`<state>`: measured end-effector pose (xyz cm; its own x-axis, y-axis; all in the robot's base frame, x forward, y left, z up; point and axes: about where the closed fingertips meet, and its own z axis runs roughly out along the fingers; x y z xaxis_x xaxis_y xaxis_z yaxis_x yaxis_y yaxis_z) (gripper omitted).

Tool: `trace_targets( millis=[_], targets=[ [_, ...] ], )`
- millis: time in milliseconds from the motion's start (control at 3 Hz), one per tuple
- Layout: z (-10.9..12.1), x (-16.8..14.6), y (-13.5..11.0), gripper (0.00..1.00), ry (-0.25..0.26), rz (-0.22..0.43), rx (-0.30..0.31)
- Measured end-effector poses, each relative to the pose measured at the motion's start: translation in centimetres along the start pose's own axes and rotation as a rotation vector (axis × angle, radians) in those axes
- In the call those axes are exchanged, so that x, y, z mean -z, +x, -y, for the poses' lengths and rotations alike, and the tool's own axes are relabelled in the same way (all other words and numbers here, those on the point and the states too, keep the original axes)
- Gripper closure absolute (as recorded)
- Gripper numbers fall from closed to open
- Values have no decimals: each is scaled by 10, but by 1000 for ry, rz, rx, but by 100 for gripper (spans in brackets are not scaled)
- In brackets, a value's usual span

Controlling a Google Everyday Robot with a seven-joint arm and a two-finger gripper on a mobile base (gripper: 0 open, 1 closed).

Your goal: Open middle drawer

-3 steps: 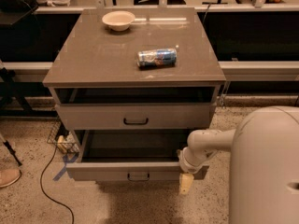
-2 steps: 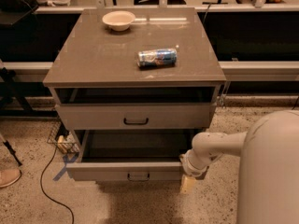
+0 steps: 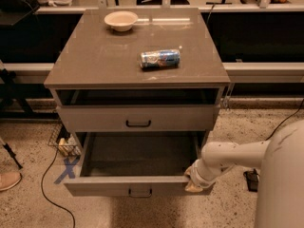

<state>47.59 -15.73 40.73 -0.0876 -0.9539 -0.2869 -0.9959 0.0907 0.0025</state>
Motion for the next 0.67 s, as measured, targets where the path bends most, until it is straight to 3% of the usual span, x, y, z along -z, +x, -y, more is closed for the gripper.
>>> trace_targets(
  millis=[333,667],
  targets=[
    [-22,8,9,91,13,7,-26],
    [-22,8,9,100,13,7,-26]
  ],
)
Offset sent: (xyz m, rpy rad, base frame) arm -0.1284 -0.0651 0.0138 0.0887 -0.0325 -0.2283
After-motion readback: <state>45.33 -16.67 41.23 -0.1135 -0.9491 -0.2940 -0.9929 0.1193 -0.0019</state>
